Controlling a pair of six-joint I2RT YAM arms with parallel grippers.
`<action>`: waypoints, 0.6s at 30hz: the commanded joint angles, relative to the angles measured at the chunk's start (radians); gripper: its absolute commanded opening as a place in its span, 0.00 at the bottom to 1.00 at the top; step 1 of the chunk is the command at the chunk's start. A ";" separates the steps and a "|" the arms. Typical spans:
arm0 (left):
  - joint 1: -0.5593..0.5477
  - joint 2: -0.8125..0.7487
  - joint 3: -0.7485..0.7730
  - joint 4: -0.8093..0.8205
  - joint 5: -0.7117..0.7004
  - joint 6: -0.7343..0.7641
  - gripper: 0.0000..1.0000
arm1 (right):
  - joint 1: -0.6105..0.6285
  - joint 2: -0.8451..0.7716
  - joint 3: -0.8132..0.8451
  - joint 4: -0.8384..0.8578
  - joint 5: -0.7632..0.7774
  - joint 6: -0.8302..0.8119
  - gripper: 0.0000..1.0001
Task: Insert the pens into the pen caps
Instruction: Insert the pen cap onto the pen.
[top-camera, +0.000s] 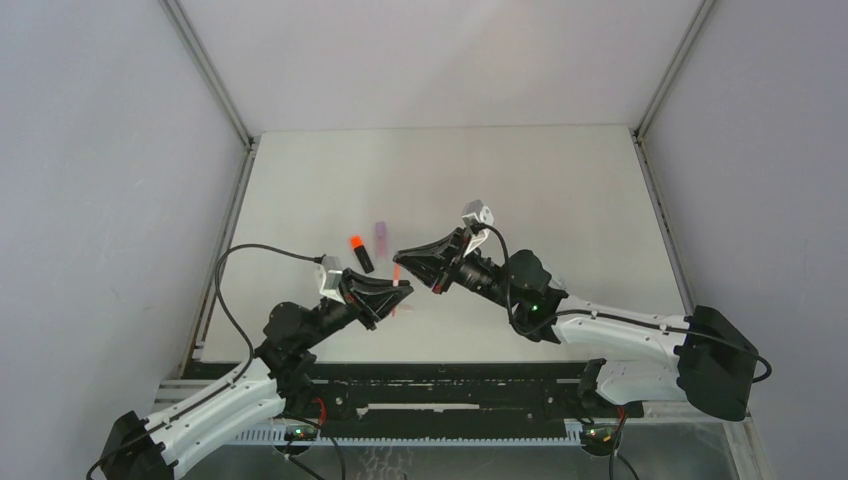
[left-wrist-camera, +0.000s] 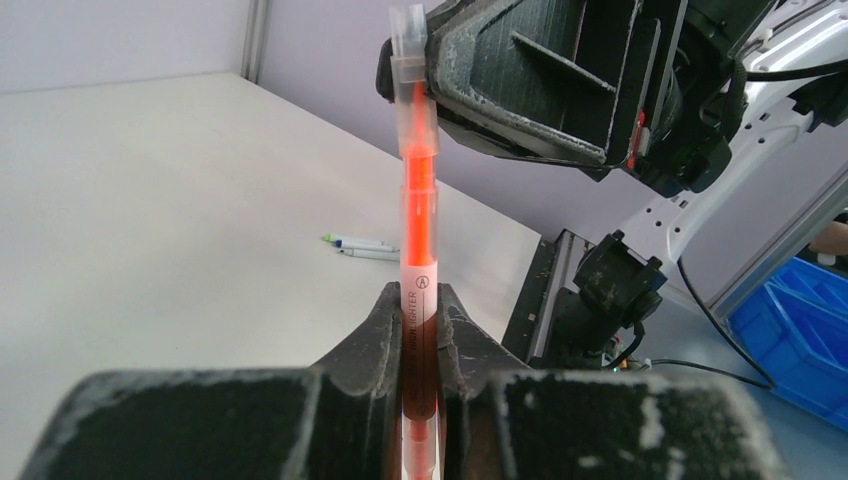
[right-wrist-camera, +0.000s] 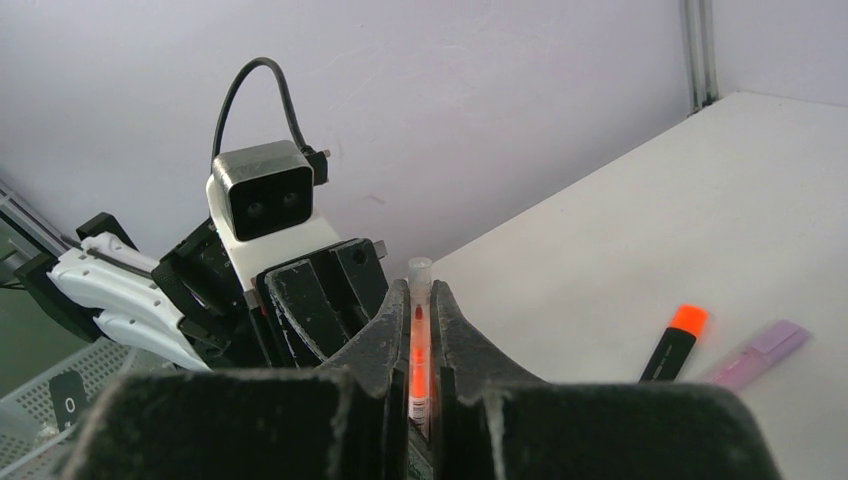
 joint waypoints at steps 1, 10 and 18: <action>0.000 -0.011 0.089 0.128 -0.022 -0.028 0.00 | 0.021 0.022 -0.032 -0.028 -0.057 -0.020 0.00; 0.000 -0.009 0.100 0.128 -0.028 -0.039 0.00 | 0.046 0.041 -0.071 -0.034 -0.069 0.007 0.00; 0.000 -0.017 0.116 0.124 -0.036 -0.055 0.00 | 0.071 0.045 -0.083 -0.083 -0.047 0.031 0.00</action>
